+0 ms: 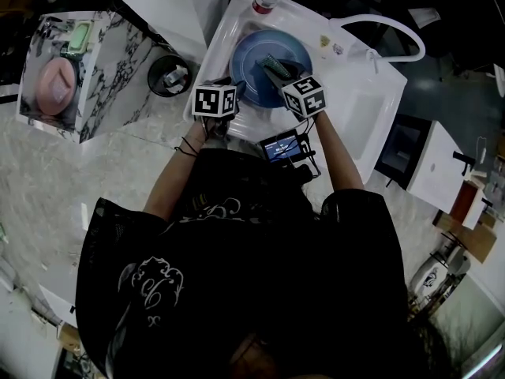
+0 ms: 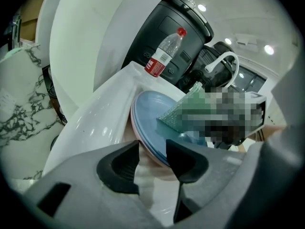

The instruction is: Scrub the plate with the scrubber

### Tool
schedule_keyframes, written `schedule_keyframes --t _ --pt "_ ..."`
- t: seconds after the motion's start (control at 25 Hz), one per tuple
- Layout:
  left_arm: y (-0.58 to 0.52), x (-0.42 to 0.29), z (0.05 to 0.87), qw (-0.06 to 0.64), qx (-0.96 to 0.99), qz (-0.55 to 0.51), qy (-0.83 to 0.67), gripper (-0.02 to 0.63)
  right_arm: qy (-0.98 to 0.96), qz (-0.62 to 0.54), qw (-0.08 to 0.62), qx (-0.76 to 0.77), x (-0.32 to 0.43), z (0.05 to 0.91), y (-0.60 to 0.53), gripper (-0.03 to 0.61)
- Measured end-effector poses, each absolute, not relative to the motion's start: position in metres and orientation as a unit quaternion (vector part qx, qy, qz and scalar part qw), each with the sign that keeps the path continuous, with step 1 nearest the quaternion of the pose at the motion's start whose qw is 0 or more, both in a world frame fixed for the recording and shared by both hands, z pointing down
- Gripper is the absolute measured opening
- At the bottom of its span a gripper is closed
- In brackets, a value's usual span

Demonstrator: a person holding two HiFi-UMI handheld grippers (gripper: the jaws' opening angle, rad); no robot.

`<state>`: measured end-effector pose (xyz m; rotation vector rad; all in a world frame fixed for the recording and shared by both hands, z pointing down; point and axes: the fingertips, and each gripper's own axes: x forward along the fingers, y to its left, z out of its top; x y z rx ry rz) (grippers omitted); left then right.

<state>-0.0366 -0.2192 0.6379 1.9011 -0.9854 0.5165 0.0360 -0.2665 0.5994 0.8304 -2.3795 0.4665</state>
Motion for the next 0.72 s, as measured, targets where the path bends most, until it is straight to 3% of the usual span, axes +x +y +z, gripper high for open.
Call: schedule_keyframes --t 0.72 --pt "-0.22 -0.036 0.637 0.448 0.769 0.209 -0.405 0.187 -0.897 0.29 0.278 0.185 0.009 0.597 -0.202 0.089"
